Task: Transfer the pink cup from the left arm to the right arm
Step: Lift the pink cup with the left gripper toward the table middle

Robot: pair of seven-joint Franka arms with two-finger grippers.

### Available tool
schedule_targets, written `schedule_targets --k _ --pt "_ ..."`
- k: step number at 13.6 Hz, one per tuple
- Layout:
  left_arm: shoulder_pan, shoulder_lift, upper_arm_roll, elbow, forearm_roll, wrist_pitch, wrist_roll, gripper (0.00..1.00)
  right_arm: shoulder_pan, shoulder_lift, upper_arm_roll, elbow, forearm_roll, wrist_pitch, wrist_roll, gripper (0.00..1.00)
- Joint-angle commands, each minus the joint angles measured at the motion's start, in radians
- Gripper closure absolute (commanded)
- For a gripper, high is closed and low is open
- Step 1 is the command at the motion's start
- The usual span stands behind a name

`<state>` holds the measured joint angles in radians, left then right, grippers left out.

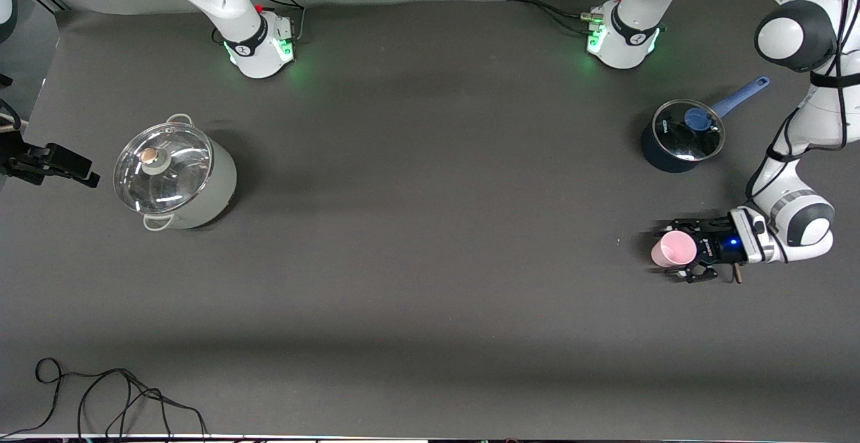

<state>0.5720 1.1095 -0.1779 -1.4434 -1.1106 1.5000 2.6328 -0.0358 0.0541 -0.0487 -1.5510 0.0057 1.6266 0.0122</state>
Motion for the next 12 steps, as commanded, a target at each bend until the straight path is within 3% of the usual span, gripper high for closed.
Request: schedule_targets --k 1,4,7,9,12 --pt "-0.020 0.001 0.008 0.003 -0.025 0.002 0.016 1.00 0.014 0.012 -0.017 0.031 0.016 -0.022 -0.020 0.00" --pt "-0.026 0.003 0.008 0.003 -0.008 -0.015 0.038 1.00 0.014 0.010 -0.019 0.034 0.016 -0.022 -0.018 0.00" --pt "-0.128 0.000 0.002 -0.003 -0.029 -0.023 0.062 1.00 0.016 0.010 -0.019 0.040 0.017 -0.024 -0.020 0.00" --pt "-0.213 -0.002 -0.035 -0.003 -0.131 -0.006 0.064 1.00 0.020 0.009 -0.019 0.040 0.016 -0.025 -0.020 0.00" --pt "-0.394 -0.005 -0.063 0.001 -0.390 0.098 0.064 1.00 0.022 0.007 -0.017 0.042 0.016 -0.039 -0.038 0.00"
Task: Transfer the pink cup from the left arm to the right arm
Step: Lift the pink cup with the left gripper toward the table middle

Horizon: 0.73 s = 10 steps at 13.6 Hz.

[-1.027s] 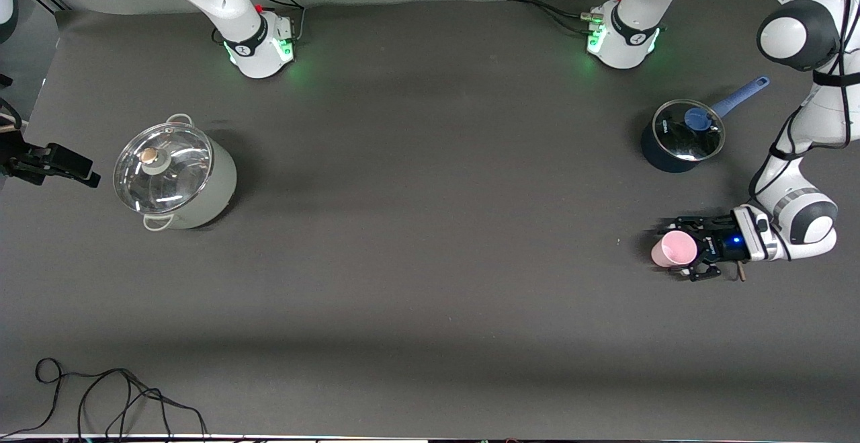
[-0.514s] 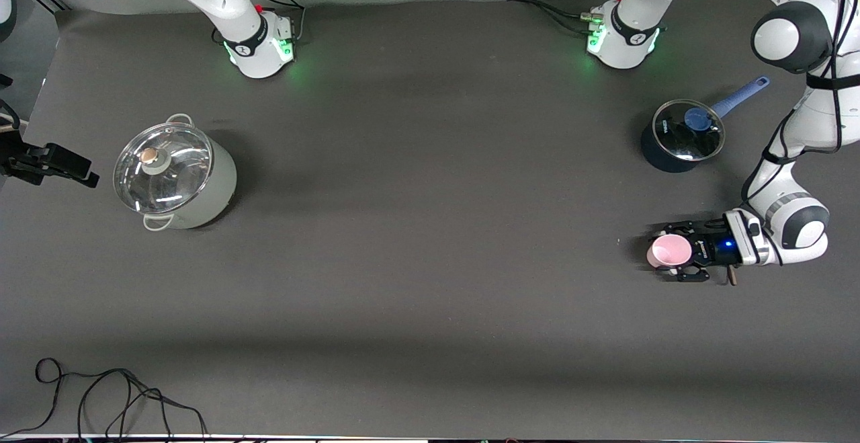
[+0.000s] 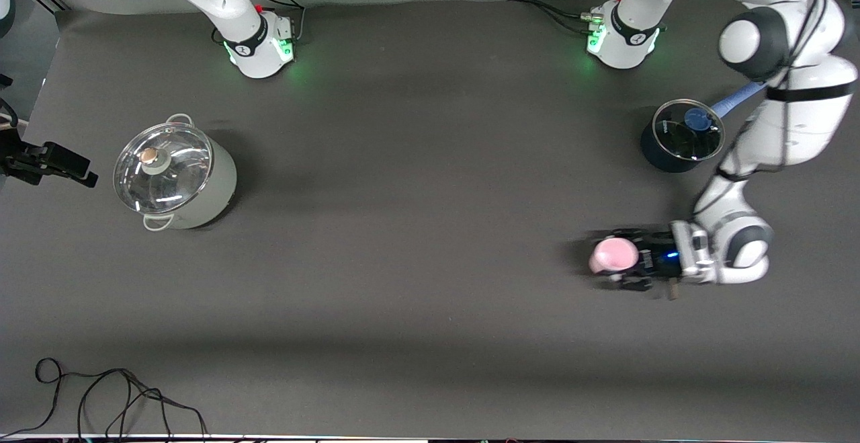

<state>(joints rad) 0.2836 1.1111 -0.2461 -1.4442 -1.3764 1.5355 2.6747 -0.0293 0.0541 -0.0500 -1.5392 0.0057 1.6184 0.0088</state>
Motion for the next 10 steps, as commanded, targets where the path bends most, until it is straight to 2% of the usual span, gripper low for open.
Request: schedule_targets --k 1,3,10 --pt "-0.154 -0.011 -0.007 0.005 -0.197 0.124 0.021 1.00 0.016 0.007 -0.017 0.033 0.017 -0.031 -0.055 0.00" --pt "-0.205 -0.017 -0.079 0.016 -0.283 0.280 0.020 1.00 0.016 0.007 -0.017 0.033 0.017 -0.031 -0.055 0.00" --pt "-0.208 -0.024 -0.549 0.083 -0.302 1.008 0.014 1.00 0.016 0.007 -0.017 0.037 0.019 -0.031 -0.043 0.00"
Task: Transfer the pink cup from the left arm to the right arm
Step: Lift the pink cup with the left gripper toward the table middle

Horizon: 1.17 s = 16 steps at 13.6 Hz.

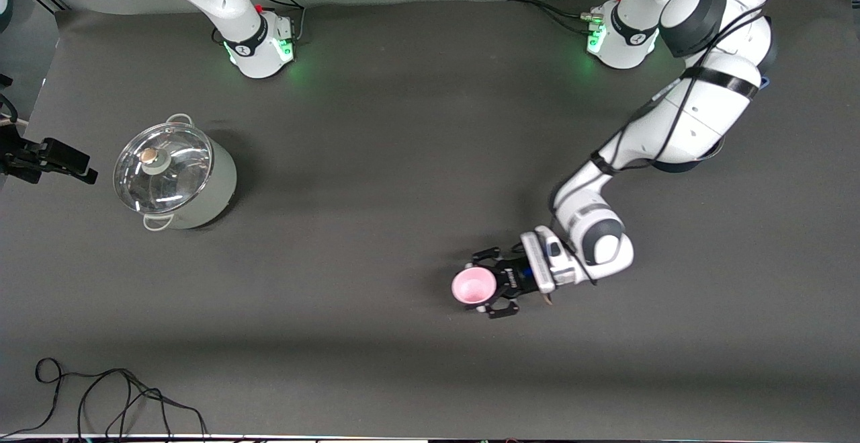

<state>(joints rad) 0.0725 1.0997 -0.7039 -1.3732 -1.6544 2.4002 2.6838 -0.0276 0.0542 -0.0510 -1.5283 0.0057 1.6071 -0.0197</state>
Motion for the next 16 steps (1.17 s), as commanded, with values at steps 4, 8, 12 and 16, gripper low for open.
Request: schedule_targets --k 4,8,12,16 --pt "-0.080 -0.014 -0.222 0.092 -0.071 0.374 0.002 1.00 0.017 0.001 -0.010 0.031 0.019 -0.035 0.033 0.00" --pt "-0.244 -0.015 -0.269 0.264 -0.090 0.644 -0.063 1.00 0.073 0.007 -0.001 0.076 0.016 -0.049 0.379 0.01" --pt "-0.405 -0.020 -0.250 0.407 -0.081 0.870 -0.185 1.00 0.077 0.001 -0.001 0.123 0.075 -0.096 0.578 0.01" --pt "-0.464 -0.057 -0.233 0.442 -0.079 0.965 -0.245 1.00 0.113 0.007 0.037 0.184 0.143 -0.107 0.820 0.00"
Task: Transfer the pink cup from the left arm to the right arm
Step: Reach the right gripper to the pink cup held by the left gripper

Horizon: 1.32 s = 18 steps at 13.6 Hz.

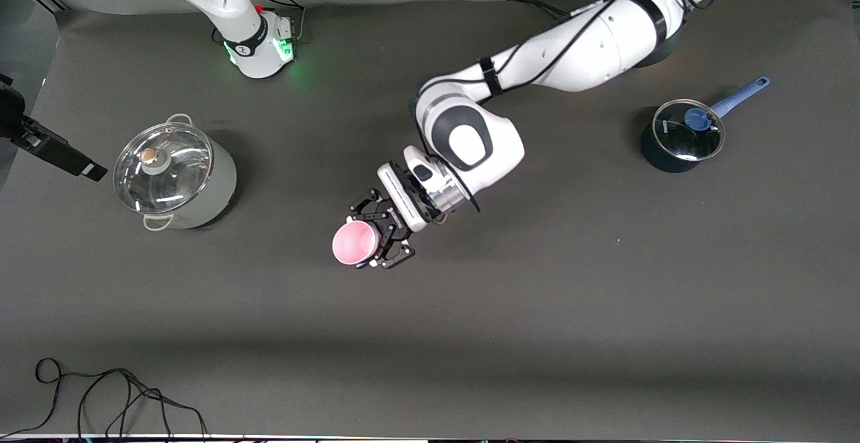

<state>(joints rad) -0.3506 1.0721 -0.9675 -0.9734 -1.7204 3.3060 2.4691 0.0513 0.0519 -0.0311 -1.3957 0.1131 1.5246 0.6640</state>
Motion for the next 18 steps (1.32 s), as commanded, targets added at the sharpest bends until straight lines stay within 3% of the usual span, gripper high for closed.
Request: schedule_targets --k 1,5,8,12,18 --pt "-0.059 -0.030 0.032 0.056 -0.013 0.072 -0.039 1.00 0.079 0.014 0.023 0.061 0.036 -0.024 0.173 0.00" --pt "-0.070 -0.035 0.032 0.065 -0.011 0.090 -0.052 1.00 0.237 0.057 0.022 0.073 0.027 -0.012 0.368 0.00" --pt "-0.071 -0.035 0.032 0.065 -0.008 0.090 -0.052 1.00 0.312 0.143 0.022 0.133 0.030 0.002 0.555 0.00" --pt "-0.071 -0.034 0.033 0.065 -0.005 0.090 -0.052 1.00 0.361 0.236 0.023 0.187 0.036 0.006 0.663 0.00" --pt "-0.071 -0.035 0.032 0.067 -0.005 0.090 -0.052 1.00 0.363 0.436 0.025 0.363 0.071 0.040 0.700 0.00"
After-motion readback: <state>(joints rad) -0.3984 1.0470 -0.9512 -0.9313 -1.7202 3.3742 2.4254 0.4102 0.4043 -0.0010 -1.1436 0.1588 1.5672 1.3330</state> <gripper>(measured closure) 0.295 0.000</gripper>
